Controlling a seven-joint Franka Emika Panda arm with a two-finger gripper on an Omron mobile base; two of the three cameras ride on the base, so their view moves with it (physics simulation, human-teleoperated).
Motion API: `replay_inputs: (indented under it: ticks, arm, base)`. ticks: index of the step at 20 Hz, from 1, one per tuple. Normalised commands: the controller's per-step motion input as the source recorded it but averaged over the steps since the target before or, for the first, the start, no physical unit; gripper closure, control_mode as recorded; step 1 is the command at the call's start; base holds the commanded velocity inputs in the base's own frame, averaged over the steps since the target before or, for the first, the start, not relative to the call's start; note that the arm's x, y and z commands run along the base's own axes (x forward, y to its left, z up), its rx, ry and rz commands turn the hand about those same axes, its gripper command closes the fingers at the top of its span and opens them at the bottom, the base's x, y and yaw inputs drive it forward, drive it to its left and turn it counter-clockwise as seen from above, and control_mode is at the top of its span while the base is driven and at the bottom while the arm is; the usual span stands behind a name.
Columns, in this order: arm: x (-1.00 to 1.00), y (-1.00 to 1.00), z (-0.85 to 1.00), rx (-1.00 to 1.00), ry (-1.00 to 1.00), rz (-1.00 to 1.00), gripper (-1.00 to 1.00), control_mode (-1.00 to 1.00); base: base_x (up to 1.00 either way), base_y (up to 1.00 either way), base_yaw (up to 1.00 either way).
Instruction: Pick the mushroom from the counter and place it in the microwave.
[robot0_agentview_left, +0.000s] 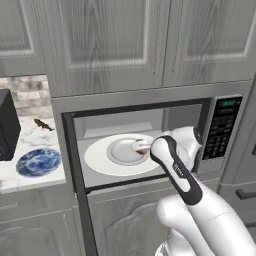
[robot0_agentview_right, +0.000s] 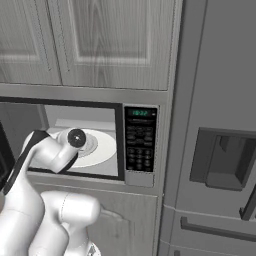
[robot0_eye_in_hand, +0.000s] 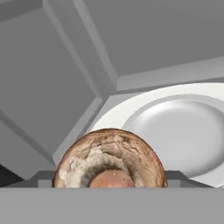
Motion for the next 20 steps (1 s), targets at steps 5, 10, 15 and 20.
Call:
replay_inputs:
  ticks: [5,10,15,20]
  arm:
    - [0.28,0.0,-0.68,-0.03,0.0,-0.08,1.0,-1.0]
    - [0.2,0.0,-0.56,-0.01,0.0,-0.07,1.0,-1.0]
    - [0.25,0.0,-0.38,-0.02,0.0,-0.04,1.0,-1.0]
    - [0.26,0.0,-0.43,-0.01,0.0,-0.03,1.0,-1.0]
  base:
    - [0.0,0.0,0.0]
    - [0.0,0.0,0.0]
    - [0.0,0.0,0.0]
    - [0.0,0.0,0.0]
